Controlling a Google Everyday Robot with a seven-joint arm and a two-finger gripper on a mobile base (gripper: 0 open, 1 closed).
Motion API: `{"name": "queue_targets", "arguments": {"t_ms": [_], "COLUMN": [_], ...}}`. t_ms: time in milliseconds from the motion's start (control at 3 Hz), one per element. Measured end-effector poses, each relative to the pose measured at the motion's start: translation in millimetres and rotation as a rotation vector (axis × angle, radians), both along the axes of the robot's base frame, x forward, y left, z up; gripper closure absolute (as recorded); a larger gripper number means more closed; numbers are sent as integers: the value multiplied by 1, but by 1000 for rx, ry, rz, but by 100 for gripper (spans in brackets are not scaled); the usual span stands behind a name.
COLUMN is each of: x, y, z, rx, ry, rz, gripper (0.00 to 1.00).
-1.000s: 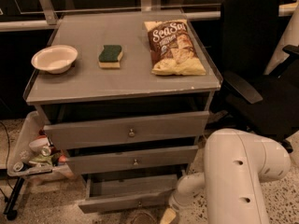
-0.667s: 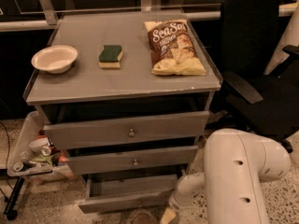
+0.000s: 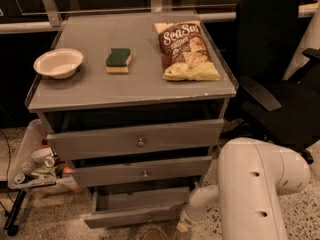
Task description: Close bottom drawer
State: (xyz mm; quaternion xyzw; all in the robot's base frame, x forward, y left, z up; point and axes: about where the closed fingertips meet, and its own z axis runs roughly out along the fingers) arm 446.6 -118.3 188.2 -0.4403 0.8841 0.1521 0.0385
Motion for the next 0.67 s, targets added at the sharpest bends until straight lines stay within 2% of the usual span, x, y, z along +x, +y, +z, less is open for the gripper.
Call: {"name": "queue_targets", "arguments": {"t_ms": [333, 667], "x": [5, 29], "y": [2, 9], "z": [0, 7], "rx": [-12, -38], "ry": [-9, -63], "rz": [12, 33], "gripper": [88, 100]}}
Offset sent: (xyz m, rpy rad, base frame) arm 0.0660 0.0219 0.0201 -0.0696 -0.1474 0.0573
